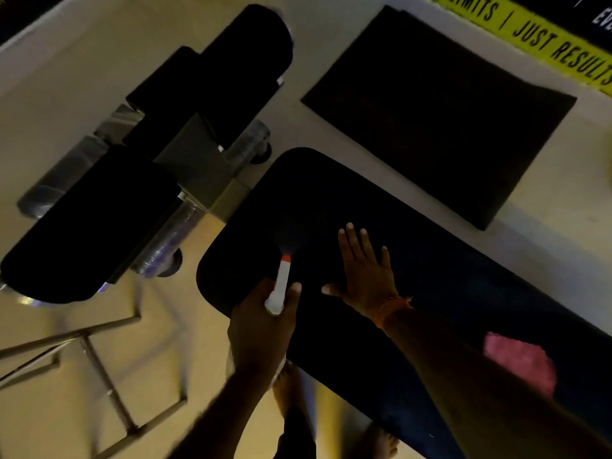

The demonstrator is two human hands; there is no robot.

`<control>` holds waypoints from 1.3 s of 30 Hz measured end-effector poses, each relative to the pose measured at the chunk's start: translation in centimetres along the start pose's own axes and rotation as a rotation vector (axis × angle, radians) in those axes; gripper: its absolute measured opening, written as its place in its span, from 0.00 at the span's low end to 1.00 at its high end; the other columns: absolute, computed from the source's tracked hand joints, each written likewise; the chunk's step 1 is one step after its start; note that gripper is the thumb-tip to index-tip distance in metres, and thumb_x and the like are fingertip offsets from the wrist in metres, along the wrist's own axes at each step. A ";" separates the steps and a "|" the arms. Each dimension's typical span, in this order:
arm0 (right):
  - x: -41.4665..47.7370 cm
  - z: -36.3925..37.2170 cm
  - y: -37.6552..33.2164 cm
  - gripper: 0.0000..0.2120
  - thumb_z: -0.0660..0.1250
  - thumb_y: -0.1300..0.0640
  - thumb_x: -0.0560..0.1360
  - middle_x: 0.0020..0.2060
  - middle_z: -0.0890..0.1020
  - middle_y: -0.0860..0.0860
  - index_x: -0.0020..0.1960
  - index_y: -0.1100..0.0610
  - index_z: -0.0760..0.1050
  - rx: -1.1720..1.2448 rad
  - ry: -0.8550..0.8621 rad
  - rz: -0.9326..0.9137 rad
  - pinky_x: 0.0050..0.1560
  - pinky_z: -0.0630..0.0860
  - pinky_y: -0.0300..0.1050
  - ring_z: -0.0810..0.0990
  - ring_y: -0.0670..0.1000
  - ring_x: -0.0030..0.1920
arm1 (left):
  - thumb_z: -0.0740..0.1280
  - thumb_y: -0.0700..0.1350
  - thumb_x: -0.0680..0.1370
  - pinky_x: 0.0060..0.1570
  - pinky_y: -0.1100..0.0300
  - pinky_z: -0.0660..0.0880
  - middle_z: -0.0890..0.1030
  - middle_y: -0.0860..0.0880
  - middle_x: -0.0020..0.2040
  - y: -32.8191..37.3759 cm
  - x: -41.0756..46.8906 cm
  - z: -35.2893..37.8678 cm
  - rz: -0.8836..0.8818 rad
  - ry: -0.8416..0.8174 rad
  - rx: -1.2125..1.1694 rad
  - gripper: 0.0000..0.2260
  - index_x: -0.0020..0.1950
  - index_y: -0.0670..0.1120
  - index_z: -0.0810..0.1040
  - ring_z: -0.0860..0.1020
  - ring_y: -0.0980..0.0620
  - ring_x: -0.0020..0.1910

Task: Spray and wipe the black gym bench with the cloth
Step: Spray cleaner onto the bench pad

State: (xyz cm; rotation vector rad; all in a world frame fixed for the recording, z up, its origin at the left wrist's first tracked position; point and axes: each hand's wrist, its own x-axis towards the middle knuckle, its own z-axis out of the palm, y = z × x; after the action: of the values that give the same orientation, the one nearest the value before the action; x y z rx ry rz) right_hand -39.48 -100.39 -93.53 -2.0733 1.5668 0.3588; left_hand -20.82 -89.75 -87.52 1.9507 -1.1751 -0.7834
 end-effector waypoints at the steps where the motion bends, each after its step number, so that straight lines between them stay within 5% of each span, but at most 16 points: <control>1: 0.0 -0.1 -0.2 0.58 0.64 0.27 0.74 0.83 0.34 0.51 0.83 0.53 0.32 -0.007 -0.008 0.005 0.80 0.45 0.71 0.35 0.56 0.83 | 0.68 0.59 0.77 0.36 0.66 0.73 0.81 0.66 0.40 0.0 -0.4 -0.3 -0.001 -0.005 -0.020 0.05 0.49 0.71 0.74 0.79 0.69 0.42; 5: -0.4 -0.4 -1.0 0.56 0.65 0.30 0.76 0.83 0.34 0.52 0.83 0.55 0.33 -0.008 -0.023 0.018 0.79 0.48 0.72 0.35 0.57 0.83 | 0.66 0.59 0.78 0.32 0.67 0.73 0.81 0.58 0.34 -0.7 -2.2 -1.5 -0.015 0.014 -0.043 0.08 0.48 0.75 0.73 0.81 0.62 0.37; 6: -0.5 -0.4 -1.2 0.55 0.66 0.31 0.76 0.83 0.35 0.53 0.84 0.55 0.33 0.003 -0.015 0.022 0.78 0.49 0.72 0.36 0.58 0.84 | 0.64 0.62 0.78 0.30 0.67 0.71 0.80 0.56 0.32 -0.9 -2.7 -1.8 -0.049 0.023 -0.025 0.02 0.47 0.71 0.74 0.80 0.59 0.35; 8: -1.2 0.0 -1.7 0.52 0.67 0.36 0.78 0.84 0.37 0.53 0.84 0.55 0.36 0.022 0.029 -0.003 0.79 0.51 0.72 0.37 0.58 0.84 | 0.61 0.67 0.78 0.30 0.63 0.69 0.78 0.53 0.30 -1.6 -3.8 -2.2 -0.086 0.058 0.025 0.15 0.46 0.58 0.77 0.78 0.56 0.32; 11: -3.4 1.6 -2.1 0.45 0.64 0.41 0.81 0.84 0.39 0.52 0.85 0.53 0.40 0.008 0.069 -0.131 0.80 0.53 0.69 0.39 0.57 0.84 | 0.60 0.64 0.79 0.33 0.63 0.73 0.77 0.54 0.32 -2.1 -5.9 -2.5 -0.097 0.092 0.029 0.22 0.54 0.47 0.79 0.78 0.56 0.33; 14: -6.3 3.7 -1.5 0.45 0.64 0.40 0.81 0.85 0.40 0.51 0.85 0.52 0.40 -0.042 0.046 -0.190 0.81 0.50 0.69 0.39 0.57 0.84 | 0.65 0.59 0.81 0.34 0.45 0.78 0.78 0.50 0.29 -2.7 -8.2 -2.7 -0.214 0.108 0.028 0.16 0.42 0.49 0.76 0.78 0.49 0.30; 16: -8.2 4.8 -0.4 0.45 0.65 0.40 0.81 0.85 0.41 0.52 0.85 0.52 0.40 -0.037 0.049 -0.194 0.81 0.49 0.68 0.40 0.56 0.84 | 0.67 0.57 0.81 0.33 0.43 0.78 0.77 0.49 0.30 -2.9 -9.9 -2.4 -0.257 0.088 0.045 0.15 0.40 0.49 0.74 0.78 0.46 0.30; 22: -13.6 6.0 4.8 0.46 0.65 0.39 0.81 0.85 0.43 0.54 0.85 0.55 0.41 -0.055 0.041 -0.106 0.81 0.52 0.67 0.41 0.56 0.84 | 0.68 0.55 0.80 0.31 0.50 0.75 0.76 0.52 0.29 -1.5 -13.7 -0.2 -0.183 0.037 0.095 0.13 0.40 0.50 0.76 0.76 0.51 0.29; 26: -15.9 6.4 6.6 0.44 0.60 0.37 0.82 0.85 0.43 0.55 0.85 0.56 0.41 -0.023 0.046 -0.048 0.83 0.50 0.63 0.41 0.56 0.84 | 0.65 0.57 0.82 0.37 0.46 0.78 0.81 0.49 0.36 0.2 -14.8 1.8 -0.033 -0.082 0.055 0.17 0.55 0.44 0.81 0.80 0.49 0.36; 29: -17.1 6.8 7.2 0.46 0.63 0.38 0.81 0.85 0.42 0.55 0.85 0.56 0.40 0.039 0.068 0.024 0.83 0.49 0.61 0.41 0.57 0.84 | 0.63 0.64 0.78 0.36 0.47 0.78 0.79 0.51 0.33 2.2 -14.7 3.7 -0.024 -0.103 0.093 0.19 0.45 0.48 0.79 0.79 0.49 0.35; 33: -18.6 7.5 8.1 0.46 0.64 0.40 0.81 0.85 0.42 0.54 0.85 0.56 0.40 0.102 0.097 0.085 0.83 0.48 0.59 0.41 0.56 0.84 | 0.66 0.61 0.78 0.41 0.46 0.78 0.84 0.47 0.41 4.4 -14.2 6.3 0.093 -0.192 0.031 0.19 0.52 0.45 0.82 0.83 0.44 0.45; 36: -19.8 8.1 8.7 0.47 0.66 0.41 0.81 0.85 0.42 0.54 0.85 0.57 0.40 0.116 0.104 0.126 0.83 0.50 0.59 0.41 0.56 0.85 | 0.68 0.60 0.78 0.36 0.51 0.76 0.80 0.49 0.35 5.1 -13.9 7.7 0.102 -0.187 0.125 0.16 0.43 0.48 0.79 0.82 0.44 0.39; 39: -20.7 8.6 8.9 0.46 0.66 0.43 0.81 0.85 0.42 0.54 0.85 0.57 0.42 0.159 0.126 0.142 0.83 0.48 0.58 0.41 0.56 0.85 | 0.67 0.60 0.78 0.38 0.49 0.77 0.81 0.47 0.38 4.5 -15.0 7.9 0.143 -0.272 0.085 0.17 0.48 0.46 0.80 0.82 0.43 0.42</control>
State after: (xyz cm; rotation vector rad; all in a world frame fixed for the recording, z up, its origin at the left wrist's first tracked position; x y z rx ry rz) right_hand -53.25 -80.63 -92.54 -1.9011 1.7621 0.1500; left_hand -35.15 -79.74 -86.29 1.8436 -1.5138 -0.9571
